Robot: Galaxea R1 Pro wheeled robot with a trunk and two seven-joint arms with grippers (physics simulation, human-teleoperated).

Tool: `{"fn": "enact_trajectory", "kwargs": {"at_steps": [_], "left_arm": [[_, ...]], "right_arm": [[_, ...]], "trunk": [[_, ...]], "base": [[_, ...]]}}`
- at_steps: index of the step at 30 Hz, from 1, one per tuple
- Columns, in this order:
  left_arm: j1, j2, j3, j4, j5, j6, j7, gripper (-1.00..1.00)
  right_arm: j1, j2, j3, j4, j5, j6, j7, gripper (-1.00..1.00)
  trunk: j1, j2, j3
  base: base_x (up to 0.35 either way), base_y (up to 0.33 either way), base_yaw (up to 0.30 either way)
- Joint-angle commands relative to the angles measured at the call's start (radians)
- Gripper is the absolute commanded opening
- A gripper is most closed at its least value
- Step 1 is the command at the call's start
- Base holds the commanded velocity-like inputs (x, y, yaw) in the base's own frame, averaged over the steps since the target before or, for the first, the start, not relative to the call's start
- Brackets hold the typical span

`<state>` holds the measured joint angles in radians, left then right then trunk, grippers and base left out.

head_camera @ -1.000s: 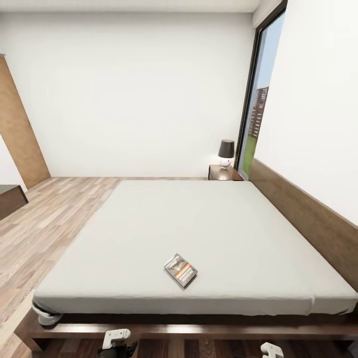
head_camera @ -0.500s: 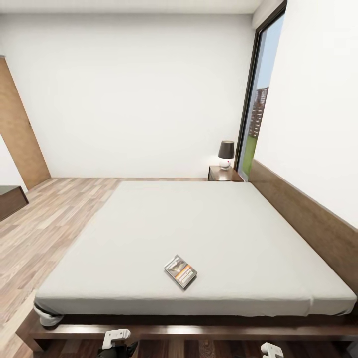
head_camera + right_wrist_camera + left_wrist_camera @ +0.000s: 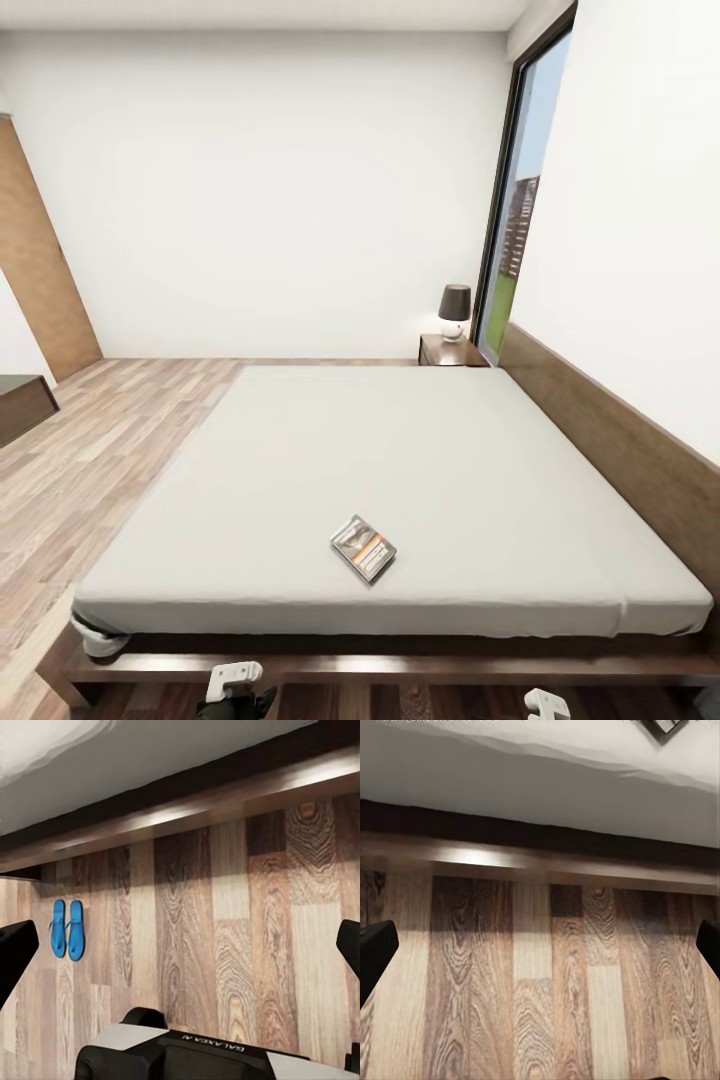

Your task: In the bedroom, move the book from the bed onto either nightstand, and place the two sandals side by side next to the bed.

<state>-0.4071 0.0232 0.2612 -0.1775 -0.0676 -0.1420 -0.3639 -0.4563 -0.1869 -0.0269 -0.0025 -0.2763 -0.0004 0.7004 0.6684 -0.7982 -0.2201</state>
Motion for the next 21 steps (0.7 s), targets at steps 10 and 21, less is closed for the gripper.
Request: {"fn": "enact_trajectory", "kwargs": {"at_steps": [10, 21], "left_arm": [[-0.001, 0.000, 0.007, 0.001, -0.007, -0.004, -0.004, 1.00], [-0.001, 0.000, 0.007, 0.001, -0.007, -0.004, -0.004, 1.00]], "right_arm": [[-0.001, 0.000, -0.002, 0.003, -0.002, 0.000, 0.004, 1.00], [-0.001, 0.000, -0.002, 0.009, -0.002, -0.001, 0.004, 1.00]], "trunk": [[-0.038, 0.069, 0.030], [-0.080, 0.146, 0.064]], "base": [[0.000, 0.000, 0.000], [0.000, 0.000, 0.000]]}}
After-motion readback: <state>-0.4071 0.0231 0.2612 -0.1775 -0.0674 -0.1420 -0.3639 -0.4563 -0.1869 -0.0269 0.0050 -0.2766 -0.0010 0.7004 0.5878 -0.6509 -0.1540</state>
